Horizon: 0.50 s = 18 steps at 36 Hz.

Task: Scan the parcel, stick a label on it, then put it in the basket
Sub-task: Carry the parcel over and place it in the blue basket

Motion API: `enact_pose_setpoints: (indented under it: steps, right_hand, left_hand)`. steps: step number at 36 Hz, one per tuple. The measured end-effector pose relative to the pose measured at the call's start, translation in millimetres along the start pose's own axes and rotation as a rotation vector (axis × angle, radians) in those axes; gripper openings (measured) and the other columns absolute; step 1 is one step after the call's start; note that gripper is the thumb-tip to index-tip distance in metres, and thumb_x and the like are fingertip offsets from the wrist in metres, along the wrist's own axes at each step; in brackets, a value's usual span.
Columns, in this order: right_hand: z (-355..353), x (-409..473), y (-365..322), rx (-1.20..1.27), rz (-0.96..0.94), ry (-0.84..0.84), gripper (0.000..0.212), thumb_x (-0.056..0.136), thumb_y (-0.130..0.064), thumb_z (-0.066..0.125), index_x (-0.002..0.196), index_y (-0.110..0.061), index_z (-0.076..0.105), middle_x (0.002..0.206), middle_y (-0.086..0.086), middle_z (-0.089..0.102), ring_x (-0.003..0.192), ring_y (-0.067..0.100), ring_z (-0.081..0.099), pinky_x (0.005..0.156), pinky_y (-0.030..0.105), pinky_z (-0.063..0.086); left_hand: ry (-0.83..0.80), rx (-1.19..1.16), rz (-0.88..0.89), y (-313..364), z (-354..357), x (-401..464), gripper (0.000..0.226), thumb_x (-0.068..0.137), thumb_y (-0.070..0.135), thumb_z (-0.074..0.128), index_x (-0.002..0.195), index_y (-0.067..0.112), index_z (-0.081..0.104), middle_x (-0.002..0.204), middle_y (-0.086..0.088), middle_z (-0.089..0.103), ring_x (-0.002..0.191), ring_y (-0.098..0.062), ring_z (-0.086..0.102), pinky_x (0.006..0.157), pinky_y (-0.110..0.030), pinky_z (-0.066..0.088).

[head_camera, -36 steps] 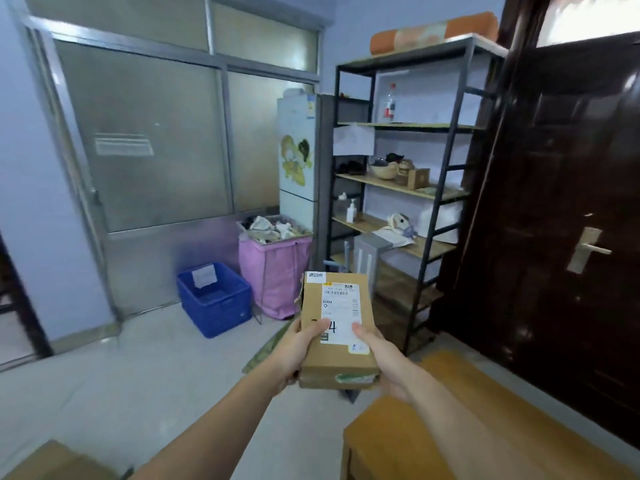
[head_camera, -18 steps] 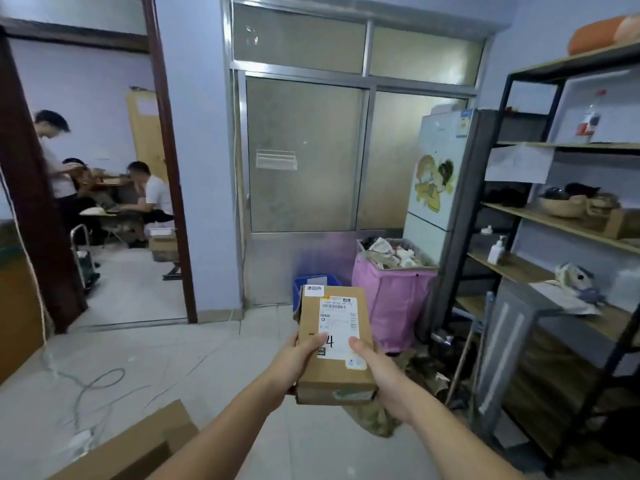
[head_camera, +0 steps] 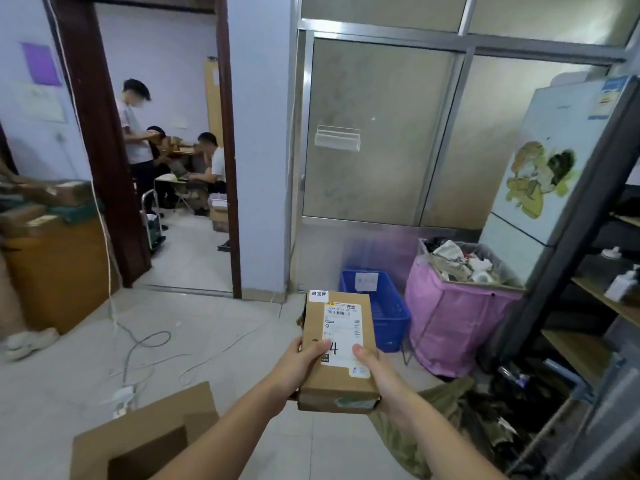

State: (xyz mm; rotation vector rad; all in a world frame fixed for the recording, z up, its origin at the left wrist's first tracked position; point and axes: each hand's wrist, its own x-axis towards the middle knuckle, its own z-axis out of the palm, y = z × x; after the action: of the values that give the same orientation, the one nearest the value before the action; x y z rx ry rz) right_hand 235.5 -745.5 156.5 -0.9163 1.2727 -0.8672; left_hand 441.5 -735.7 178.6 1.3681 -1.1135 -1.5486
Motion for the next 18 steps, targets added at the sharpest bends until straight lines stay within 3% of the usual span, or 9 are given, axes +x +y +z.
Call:
enact_pose_setpoints:
  steps: [5, 11, 18]
  right_hand:
    - [4, 66, -15, -0.027, 0.025, 0.006, 0.055, 0.088, -0.052, 0.073, 0.134, -0.029, 0.053, 0.116, 0.007, 0.079, 0.104, 0.03, 0.077, 0.093, 0.057, 0.061]
    - [-13, 138, -47, -0.073, 0.019, 0.052, 0.066, 0.088, -0.059, 0.071, 0.141, -0.028, 0.046, 0.121, 0.007, 0.076, 0.104, 0.031, 0.077, 0.092, 0.056, 0.061]
    - [-50, 205, -74, -0.033, 0.064, 0.11, 0.08, 0.07, -0.072, 0.074, 0.135, -0.032, 0.049, 0.12, 0.009, 0.077, 0.103, 0.031, 0.077, 0.092, 0.057, 0.061]
  left_hand:
    - [-0.022, 0.014, -0.051, 3, -20, 69, 0.073, 0.079, 0.066, 0.075, 0.139, 0.033, 0.048, 0.121, 0.009, 0.075, 0.099, -0.014, 0.077, 0.088, -0.045, 0.062]
    - [-0.059, 0.02, -0.057, 25, -23, 153, 0.075, 0.075, 0.07, 0.076, 0.136, 0.037, 0.05, 0.112, 0.013, 0.079, 0.095, -0.013, 0.078, 0.076, -0.039, 0.063]
    - [-0.128, 0.072, -0.079, 51, -4, 249, 0.082, 0.071, 0.074, 0.076, 0.138, 0.037, 0.047, 0.116, 0.01, 0.077, 0.095, -0.014, 0.078, 0.086, -0.047, 0.064]
